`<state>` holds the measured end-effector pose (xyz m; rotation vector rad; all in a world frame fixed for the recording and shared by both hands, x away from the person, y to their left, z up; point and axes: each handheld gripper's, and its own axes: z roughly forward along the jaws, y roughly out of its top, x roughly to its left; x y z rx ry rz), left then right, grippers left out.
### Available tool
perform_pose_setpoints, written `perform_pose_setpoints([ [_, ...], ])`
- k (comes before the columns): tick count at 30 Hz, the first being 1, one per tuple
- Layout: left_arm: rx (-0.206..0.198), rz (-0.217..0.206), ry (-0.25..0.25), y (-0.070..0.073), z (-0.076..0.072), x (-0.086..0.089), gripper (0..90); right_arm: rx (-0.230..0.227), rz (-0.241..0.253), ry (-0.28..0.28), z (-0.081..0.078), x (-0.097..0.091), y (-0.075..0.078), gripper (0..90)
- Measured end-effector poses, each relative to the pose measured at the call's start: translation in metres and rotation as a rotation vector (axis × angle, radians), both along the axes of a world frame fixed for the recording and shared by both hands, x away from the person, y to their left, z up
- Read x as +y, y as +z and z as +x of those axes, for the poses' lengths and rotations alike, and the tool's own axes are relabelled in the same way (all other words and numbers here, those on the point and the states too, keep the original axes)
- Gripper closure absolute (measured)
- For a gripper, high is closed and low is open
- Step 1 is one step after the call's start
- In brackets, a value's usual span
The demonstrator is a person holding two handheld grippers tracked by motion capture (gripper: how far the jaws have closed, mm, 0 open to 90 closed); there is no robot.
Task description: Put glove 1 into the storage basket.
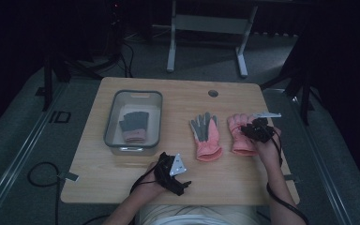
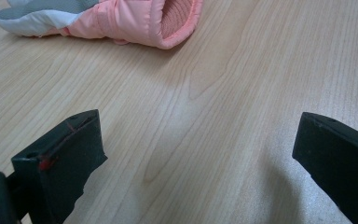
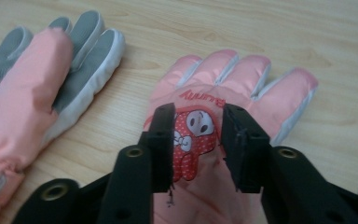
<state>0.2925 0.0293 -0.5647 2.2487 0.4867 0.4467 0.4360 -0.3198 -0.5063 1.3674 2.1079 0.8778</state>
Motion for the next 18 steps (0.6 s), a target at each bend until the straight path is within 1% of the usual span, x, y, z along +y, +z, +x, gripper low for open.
perform_pose_setpoints([
  [3, -0.002, 0.006, -0.001, 0.0, -0.001, -0.001, 1.5, 0.017, -0.039, 0.04, 0.004, -0.002, -0.005, 58.3],
  [4, -0.003, 0.005, -0.001, 0.0, -0.001, -0.001, 1.5, 0.036, -0.059, 0.053, 0.006, -0.001, -0.009, 56.8],
  [5, -0.003, 0.004, -0.002, 0.0, -0.001, -0.001, 1.5, 0.046, -0.081, 0.072, 0.007, 0.0, -0.012, 56.1],
  [7, -0.003, 0.003, 0.0, 0.0, -0.001, -0.001, 1.5, 0.067, -0.102, 0.083, 0.009, 0.001, -0.018, 55.1],
  [11, -0.002, 0.004, -0.002, 0.0, 0.0, -0.001, 1.5, 0.085, -0.097, 0.09, 0.011, 0.002, -0.02, 51.1],
  [14, -0.005, 0.008, -0.004, 0.0, -0.001, -0.002, 1.4, 0.088, -0.096, 0.089, 0.011, 0.003, -0.022, 52.0],
  [16, -0.005, 0.005, -0.005, 0.0, -0.001, -0.002, 1.5, 0.097, -0.07, 0.06, 0.012, 0.002, -0.023, 57.5],
  [18, -0.003, 0.007, -0.005, 0.0, -0.001, -0.002, 1.5, 0.093, -0.074, 0.043, 0.011, 0.004, -0.024, 64.9],
])
